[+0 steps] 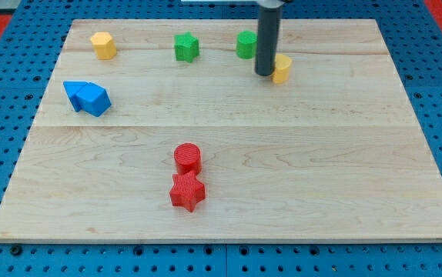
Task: Push the green circle slightly to the bottom
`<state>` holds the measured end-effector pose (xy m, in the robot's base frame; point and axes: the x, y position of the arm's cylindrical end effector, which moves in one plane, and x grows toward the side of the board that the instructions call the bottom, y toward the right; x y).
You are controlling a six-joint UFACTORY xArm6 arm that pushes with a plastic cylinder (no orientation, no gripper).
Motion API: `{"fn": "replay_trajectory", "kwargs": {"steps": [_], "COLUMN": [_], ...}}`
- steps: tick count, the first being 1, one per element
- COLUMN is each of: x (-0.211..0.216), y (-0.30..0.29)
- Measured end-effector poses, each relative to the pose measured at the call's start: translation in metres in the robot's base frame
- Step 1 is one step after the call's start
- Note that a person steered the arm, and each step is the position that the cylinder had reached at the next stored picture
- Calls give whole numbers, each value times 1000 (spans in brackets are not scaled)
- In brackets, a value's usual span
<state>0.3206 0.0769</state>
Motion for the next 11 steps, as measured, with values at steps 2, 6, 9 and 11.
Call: {"fn": "replay_trajectory", "kwargs": {"steps": [2,6,9,11], "x": [-51,-109,-107,-91], "y": [-21,62,-42,2]}}
